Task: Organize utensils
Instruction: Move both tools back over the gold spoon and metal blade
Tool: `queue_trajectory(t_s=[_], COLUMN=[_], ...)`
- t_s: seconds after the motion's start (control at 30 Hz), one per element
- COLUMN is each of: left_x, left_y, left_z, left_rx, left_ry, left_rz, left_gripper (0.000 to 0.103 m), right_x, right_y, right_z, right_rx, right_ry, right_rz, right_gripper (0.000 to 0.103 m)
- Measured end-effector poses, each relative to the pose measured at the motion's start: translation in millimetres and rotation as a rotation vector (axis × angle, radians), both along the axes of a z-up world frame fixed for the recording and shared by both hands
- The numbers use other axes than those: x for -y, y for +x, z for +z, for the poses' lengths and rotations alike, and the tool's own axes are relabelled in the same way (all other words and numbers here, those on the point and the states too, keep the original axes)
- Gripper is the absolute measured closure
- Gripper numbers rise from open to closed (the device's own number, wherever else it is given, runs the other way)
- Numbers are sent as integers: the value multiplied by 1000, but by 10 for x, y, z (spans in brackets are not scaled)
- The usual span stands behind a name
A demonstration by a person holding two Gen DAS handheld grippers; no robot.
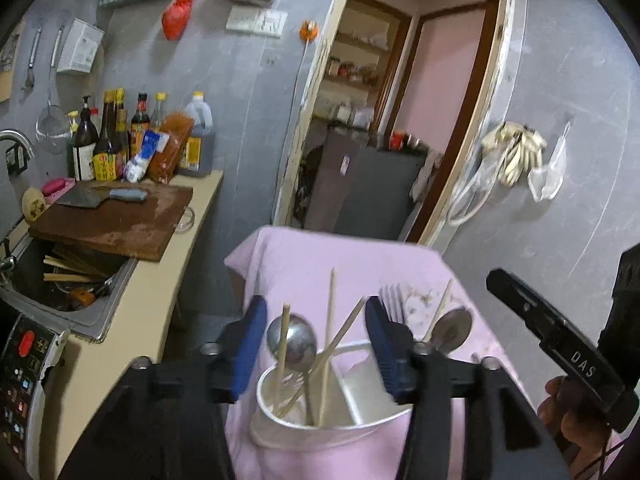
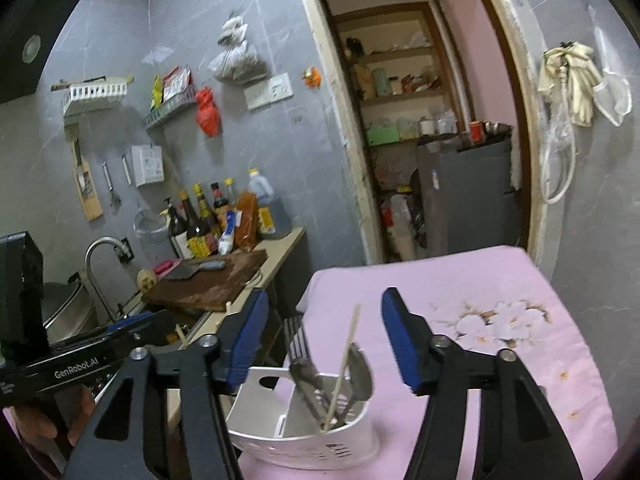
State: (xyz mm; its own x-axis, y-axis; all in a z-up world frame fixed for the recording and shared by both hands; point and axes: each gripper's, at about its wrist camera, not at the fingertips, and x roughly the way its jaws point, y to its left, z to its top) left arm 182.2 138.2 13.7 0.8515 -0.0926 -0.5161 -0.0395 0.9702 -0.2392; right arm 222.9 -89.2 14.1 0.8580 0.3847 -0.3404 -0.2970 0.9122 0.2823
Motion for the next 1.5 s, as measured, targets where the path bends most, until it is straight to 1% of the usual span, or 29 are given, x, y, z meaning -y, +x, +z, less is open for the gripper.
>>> queue_trajectory(t_s=[0.03,0.1,0.13,0.17,0.2,0.27,0.3,0.37,0.43,0.63,0.73,1.07,1.3,1.4,1.5], left_x=[30,88,113,153,191,256,294,390,481,805,986,1645,2036,2169,2283], left_y=[-7,-6,-7,-13,-24,-50,-60,-77,-86,-86,-91,-62,-10,29,84], left_z=[28,56,70,92,111,152,173,213,243,264,255,148,-31,-153,-343], left_rx=[7,14,19,29,42,70,85,114,138,168,170,139,92,68,29], left_ry=[4,17,23,33,40,54,64,86,100,116,125,163,165,162,157], left_rz=[0,-4,-3,-1,3,13,18,28,30,2,-21,-95,-117,-109,-87], left_gripper=[53,52,48,41,36,22,19,8,5,3,3,3,3,3,3], right_x=[57,147,191,242,299,399,451,565,671,1026,1231,1878,2208,2315,2394], right_y=[-24,-60,-79,-102,-128,-166,-187,-221,-245,-304,-335,-307,-232,-176,-115], right_z=[31,76,96,118,140,175,188,210,216,212,172,-78,-261,-371,-532], right_rx=[8,21,28,36,44,57,61,64,63,53,41,-41,-78,-100,-122], right_ry=[5,5,3,0,-5,-16,-21,-34,-40,-63,-83,-107,-127,-138,-155], right_rz=[-12,-33,-44,-56,-72,-97,-108,-136,-155,-211,-236,-304,-304,-288,-262], right_gripper=[36,27,24,18,12,5,2,2,2,2,2,2,2,2,2])
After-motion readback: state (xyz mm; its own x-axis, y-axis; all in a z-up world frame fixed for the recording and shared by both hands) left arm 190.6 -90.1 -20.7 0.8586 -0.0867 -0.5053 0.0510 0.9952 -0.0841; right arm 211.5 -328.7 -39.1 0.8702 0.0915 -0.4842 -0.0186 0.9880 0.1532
